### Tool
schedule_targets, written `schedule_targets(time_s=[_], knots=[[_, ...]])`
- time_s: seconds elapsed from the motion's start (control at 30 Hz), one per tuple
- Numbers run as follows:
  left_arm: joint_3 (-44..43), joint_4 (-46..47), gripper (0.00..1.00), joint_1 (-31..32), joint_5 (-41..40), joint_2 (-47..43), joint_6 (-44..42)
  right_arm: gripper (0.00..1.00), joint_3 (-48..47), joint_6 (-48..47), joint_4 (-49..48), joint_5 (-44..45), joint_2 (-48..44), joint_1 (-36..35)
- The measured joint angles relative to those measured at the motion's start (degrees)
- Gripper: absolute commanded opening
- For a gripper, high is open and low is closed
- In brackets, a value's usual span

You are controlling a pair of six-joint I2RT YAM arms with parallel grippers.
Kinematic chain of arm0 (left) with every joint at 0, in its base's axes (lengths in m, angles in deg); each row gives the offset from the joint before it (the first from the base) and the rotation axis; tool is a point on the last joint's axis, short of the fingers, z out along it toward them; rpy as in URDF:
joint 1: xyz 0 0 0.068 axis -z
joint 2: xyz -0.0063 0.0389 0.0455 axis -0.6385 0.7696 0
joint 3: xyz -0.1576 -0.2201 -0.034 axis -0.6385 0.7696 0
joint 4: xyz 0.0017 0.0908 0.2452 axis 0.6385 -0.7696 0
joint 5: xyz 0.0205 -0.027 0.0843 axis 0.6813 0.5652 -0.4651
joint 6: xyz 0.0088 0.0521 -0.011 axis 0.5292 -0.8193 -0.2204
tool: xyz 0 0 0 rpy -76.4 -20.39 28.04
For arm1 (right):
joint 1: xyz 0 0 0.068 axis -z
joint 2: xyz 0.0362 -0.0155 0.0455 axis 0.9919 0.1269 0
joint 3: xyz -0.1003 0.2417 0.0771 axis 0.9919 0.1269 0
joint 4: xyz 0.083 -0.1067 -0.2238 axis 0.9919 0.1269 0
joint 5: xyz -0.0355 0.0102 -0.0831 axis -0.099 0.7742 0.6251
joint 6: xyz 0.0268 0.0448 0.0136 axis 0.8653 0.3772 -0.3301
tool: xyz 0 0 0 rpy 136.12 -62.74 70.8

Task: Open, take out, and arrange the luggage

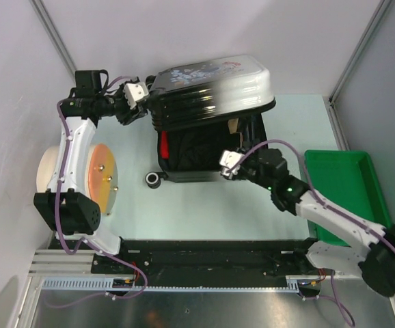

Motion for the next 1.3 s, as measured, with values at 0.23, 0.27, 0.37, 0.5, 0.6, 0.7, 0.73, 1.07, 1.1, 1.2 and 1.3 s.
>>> schedule_targets(time_s=[0.23,0.27,0.37,0.5,0.6,0.7,0.73,1.07,1.1,1.2,1.3], knots=[[0.0,-0.8,0.55,0.0,0.6,0.0,1.0,0.56,-6.0,-8.3,-16.6,10.8,18.0,-3.1],[0.0,-0.8,0.6,0.0,0.6,0.0,1.3,0.56,-7.3,-9.2,-18.7,11.7,20.0,-3.0],[0.0,-0.7,0.68,-0.1,0.3,0.0,4.4,0.57,-10.9,-11.1,-23.6,13.7,24.1,-2.7],[0.0,0.5,0.92,-2.2,1.8,-1.2,11.8,0.56,-15.3,-12.2,-26.2,14.3,27.4,-1.8],[0.3,0.8,1.0,-4.7,3.5,-6.0,17.2,0.56,-18.8,-12.2,-27.5,14.2,29.6,-0.6],[2.8,2.0,1.0,-5.8,4.9,-14.7,19.5,0.56,-22.9,-12.0,-28.9,14.3,32.0,1.6],[4.3,2.7,1.0,-5.7,5.8,-18.4,19.4,0.56,-24.3,-12.0,-29.5,14.3,32.7,2.5],[26.6,4.7,0.92,18.3,5.8,-31.7,14.3,0.56,-38.1,-8.5,-32.7,14.1,40.6,9.4],[27.5,4.9,0.92,21.2,4.9,-29.0,14.3,0.56,-39.5,-8.1,-32.7,14.1,41.4,9.9],[28.7,6.9,0.91,26.7,1.2,-18.9,14.2,0.57,-43.8,-7.4,-32.7,14.2,44.3,10.8],[29.9,9.9,0.92,30.8,-3.2,-10.8,14.1,0.58,-50.2,-7.1,-32.8,14.3,48.6,11.7]])
